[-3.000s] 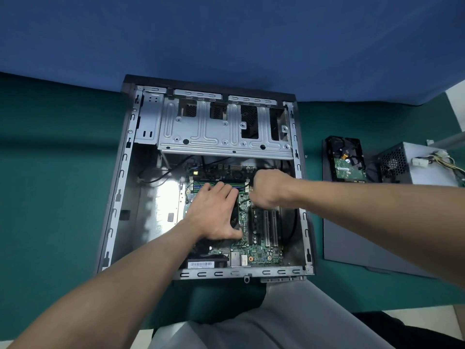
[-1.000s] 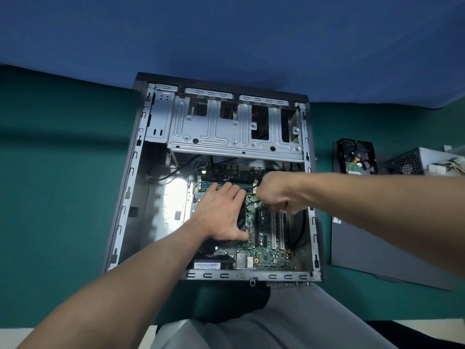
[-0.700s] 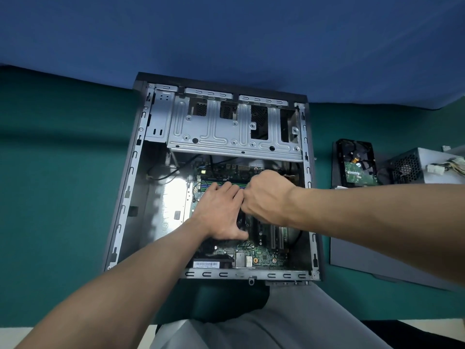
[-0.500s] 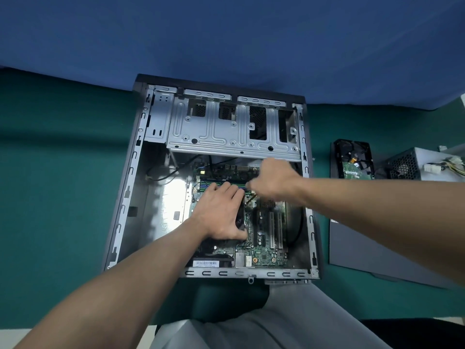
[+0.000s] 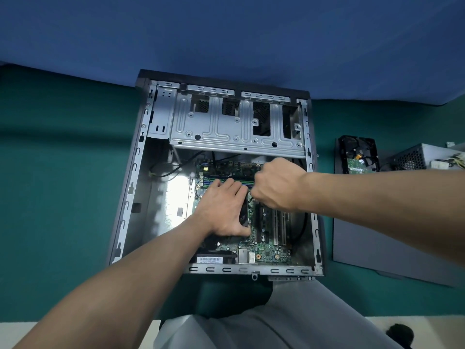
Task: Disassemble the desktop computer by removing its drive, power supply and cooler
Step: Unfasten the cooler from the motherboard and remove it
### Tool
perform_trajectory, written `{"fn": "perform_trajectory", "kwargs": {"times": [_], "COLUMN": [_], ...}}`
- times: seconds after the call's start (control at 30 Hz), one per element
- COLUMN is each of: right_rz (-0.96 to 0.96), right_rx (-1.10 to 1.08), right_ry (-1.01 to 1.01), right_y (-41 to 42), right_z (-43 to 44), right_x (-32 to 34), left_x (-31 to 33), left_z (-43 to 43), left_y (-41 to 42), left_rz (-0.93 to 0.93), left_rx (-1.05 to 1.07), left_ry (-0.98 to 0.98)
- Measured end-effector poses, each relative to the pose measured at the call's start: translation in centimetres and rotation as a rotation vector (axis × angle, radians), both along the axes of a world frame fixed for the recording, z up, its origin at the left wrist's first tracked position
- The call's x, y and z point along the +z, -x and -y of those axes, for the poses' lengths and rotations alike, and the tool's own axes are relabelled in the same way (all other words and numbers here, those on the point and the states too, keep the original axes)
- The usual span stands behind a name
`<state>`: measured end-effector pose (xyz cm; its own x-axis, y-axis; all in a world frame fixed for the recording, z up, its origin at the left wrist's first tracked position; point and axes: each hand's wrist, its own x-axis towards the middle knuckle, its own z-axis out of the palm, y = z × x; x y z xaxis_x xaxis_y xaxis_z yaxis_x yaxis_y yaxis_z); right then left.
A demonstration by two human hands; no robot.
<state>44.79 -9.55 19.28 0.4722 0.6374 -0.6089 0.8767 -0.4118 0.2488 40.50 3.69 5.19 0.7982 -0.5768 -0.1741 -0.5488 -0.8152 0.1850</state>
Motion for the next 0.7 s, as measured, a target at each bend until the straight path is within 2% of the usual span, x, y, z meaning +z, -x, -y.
{"fn": "perform_trajectory", "kwargs": {"times": [0.03,0.1,0.17,0.23,0.27,0.3,0.33,0.37,0.43,0.63,0.67,0.7], "right_rz": [-0.007,-0.092,-0.23,-0.403,-0.509,-0.605,-0.664,-0.672,-0.596,-0.079,-0.033,-0.014], "right_rx": [0.05,-0.092,-0.492,-1.068,-1.383,-1.596,-1.673,-1.653,-1.41,-0.051,0.128,0.202], "right_ry": [-0.003,-0.074,-0.217,-0.33,-0.341,-0.283,-0.214,-0.172,-0.138,0.044,0.08,0.094], "right_y": [-0.2,-0.7,-1.0,-1.6,-1.8,-1.9,-1.8,-1.8,-1.6,-0.3,-0.3,-0.3], "right_z": [0.0,-0.3,-0.9,-1.1,-1.1,-1.1,-1.0,-0.9,-1.0,0.0,0.3,0.5], "right_x": [0.0,-0.2,-0.6,-1.0,-1.1,-1.0,-0.9,-0.9,-0.9,0.1,-0.1,-0.3], "left_x": [0.0,0.0,0.0,0.1,0.1,0.1,0.0,0.0,-0.1,0.0,0.0,0.0], "left_z": [0.0,0.0,0.0,-0.1,-0.1,-0.1,-0.1,-0.1,-0.1,0.0,0.0,0.0], "left_y": [0.0,0.0,0.0,0.1,0.1,0.0,0.0,0.0,0.0,-0.1,-0.1,-0.1], "left_rz": [-0.004,-0.002,0.012,0.02,0.018,0.016,0.016,0.016,0.013,0.007,0.009,0.009], "left_rx": [0.0,0.004,0.002,-0.004,-0.004,-0.004,-0.004,-0.003,-0.003,-0.001,0.0,-0.001], "left_ry": [-0.003,-0.006,0.008,0.017,0.015,0.012,0.01,0.008,0.005,-0.003,0.002,0.002]}}
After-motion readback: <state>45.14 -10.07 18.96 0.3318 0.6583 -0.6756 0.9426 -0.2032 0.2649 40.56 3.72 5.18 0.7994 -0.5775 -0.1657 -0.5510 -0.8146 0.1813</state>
